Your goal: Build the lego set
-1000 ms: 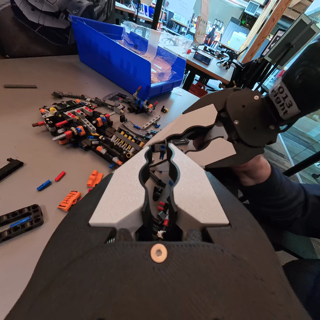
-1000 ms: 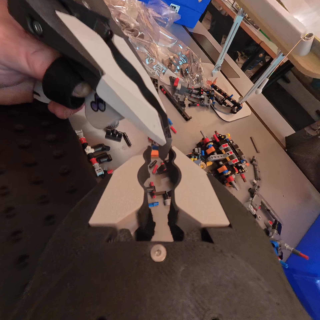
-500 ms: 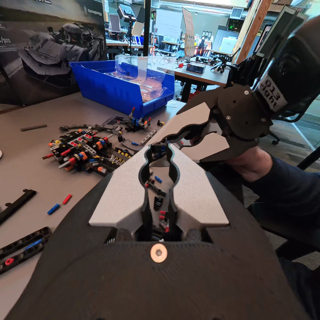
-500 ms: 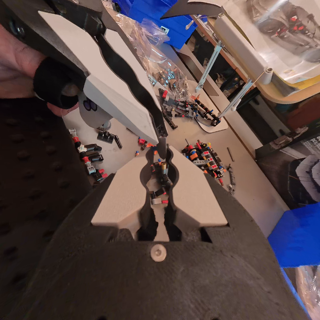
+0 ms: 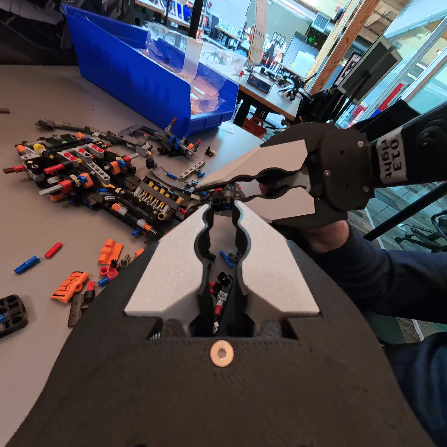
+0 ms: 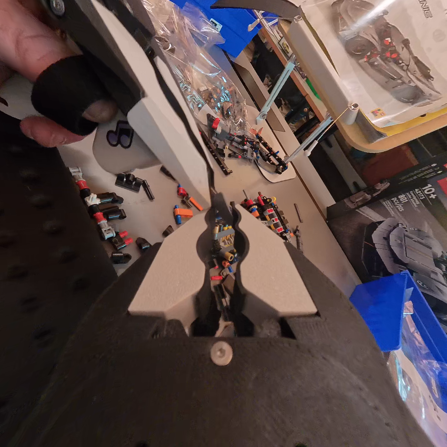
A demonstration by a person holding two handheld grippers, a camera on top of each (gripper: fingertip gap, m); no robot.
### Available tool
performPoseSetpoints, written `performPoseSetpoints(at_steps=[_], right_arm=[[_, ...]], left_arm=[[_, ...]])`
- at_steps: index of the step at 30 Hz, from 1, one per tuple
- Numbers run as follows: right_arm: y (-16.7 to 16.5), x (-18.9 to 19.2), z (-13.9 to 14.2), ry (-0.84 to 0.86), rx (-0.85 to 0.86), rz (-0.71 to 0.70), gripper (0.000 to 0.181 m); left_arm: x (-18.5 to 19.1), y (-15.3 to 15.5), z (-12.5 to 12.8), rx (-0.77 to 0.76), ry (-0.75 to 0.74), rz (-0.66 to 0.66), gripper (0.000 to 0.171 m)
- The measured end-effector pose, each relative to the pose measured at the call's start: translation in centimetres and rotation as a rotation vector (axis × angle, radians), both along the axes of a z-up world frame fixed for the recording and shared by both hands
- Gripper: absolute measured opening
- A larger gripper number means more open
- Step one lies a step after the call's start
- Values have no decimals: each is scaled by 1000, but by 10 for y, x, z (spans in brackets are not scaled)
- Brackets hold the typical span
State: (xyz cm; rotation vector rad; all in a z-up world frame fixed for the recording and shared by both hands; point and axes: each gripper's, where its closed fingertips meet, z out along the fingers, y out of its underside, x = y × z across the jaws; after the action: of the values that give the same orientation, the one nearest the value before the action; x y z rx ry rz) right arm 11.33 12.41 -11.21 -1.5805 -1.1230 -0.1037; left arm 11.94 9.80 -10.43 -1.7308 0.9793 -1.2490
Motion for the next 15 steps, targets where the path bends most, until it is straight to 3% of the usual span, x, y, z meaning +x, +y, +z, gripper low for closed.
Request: performPoseSetpoints(at_steps=[4,10,15], right_arm=[[-2,-1,1,26,-12,18,7],[-6,-2,3,137,-86,86,6],[-6,0,16,123,17,58,3]], left_arm=[[-1,-2,5,-6,-33,-16,12],[1,-2,9,123,0,18,12],[-3,0,15,118,-45,23,8]])
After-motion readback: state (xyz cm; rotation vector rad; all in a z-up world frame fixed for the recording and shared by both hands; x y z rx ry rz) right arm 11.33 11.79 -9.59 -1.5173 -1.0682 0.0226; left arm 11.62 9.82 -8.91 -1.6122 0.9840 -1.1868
